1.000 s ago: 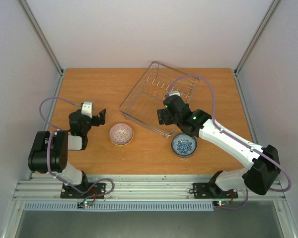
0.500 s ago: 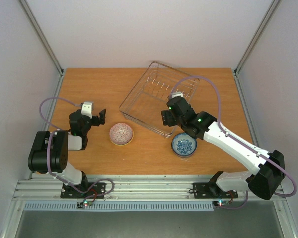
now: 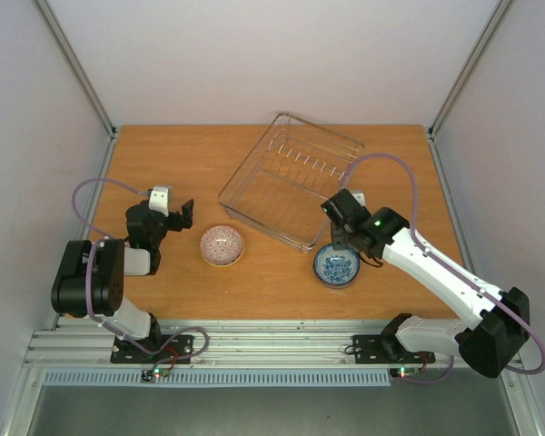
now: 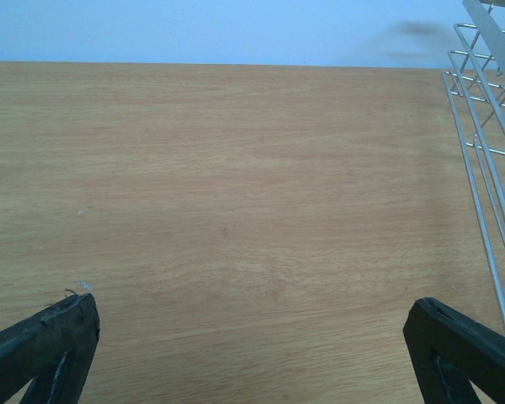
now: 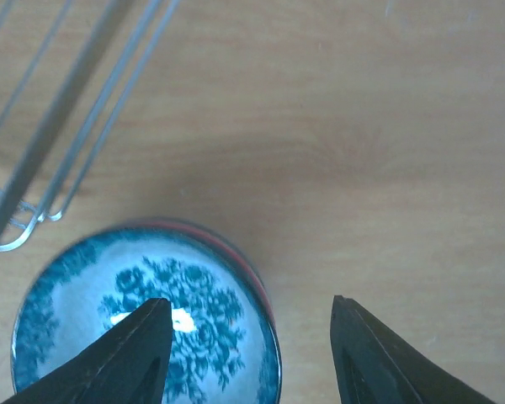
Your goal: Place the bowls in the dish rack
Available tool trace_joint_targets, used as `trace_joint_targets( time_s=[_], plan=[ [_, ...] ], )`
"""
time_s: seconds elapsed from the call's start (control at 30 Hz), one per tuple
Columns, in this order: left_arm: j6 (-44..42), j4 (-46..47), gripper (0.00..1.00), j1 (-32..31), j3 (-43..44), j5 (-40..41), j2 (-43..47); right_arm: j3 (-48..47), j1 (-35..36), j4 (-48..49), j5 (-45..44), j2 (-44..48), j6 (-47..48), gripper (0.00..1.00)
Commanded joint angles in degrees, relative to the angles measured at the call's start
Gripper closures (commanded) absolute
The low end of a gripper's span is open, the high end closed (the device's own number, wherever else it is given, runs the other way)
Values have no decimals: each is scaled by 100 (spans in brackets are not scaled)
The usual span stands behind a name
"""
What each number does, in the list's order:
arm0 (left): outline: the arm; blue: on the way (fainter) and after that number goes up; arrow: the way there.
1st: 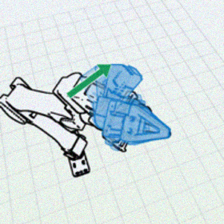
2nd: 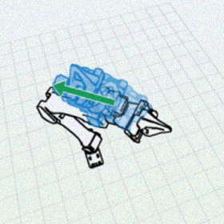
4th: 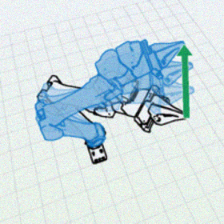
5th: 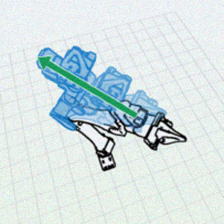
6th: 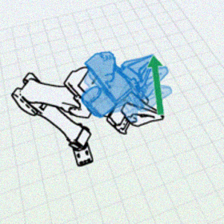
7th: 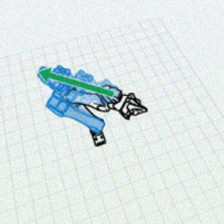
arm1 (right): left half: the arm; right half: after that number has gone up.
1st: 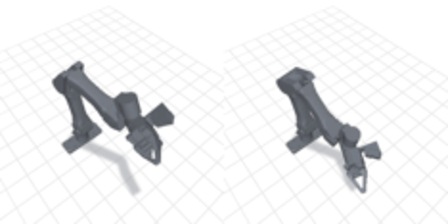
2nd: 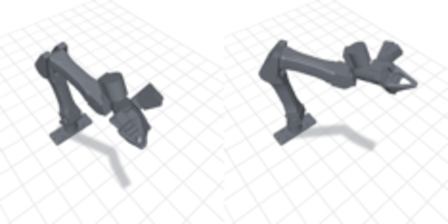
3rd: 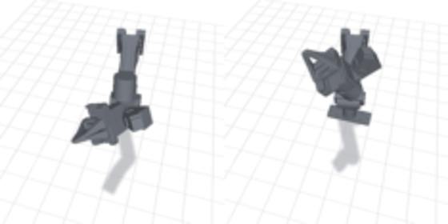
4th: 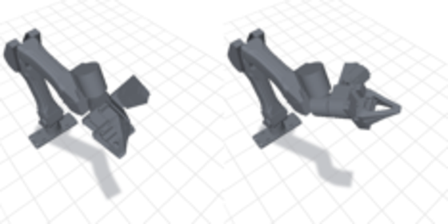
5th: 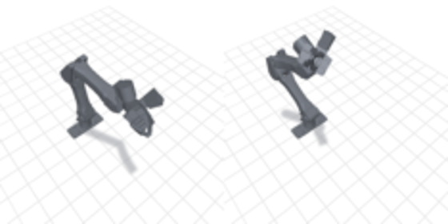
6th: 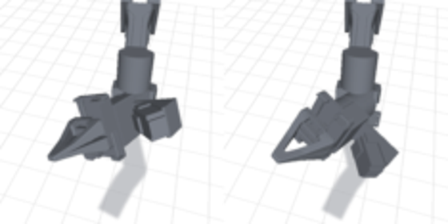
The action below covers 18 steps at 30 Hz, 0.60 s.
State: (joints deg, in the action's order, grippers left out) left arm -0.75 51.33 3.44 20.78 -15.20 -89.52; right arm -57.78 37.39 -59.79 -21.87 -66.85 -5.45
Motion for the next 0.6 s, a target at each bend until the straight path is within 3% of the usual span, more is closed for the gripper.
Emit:
trace_joint_targets(
  time_s=[0.0, 0.47, 0.57],
  plan=[
    [-120, 402, 1, 7, 93, -18, -40, 358, -34, -345, 478, 300, -710, 47],
    [-118, 400, 1, 8, 94, -17, -43, 1031, -31, -70, 578, 319, -1120, 53],
    [-118, 402, 1, 10, 95, -18, -42, 1024, -34, -8, 608, 221, -1088, 59]
  ],
)
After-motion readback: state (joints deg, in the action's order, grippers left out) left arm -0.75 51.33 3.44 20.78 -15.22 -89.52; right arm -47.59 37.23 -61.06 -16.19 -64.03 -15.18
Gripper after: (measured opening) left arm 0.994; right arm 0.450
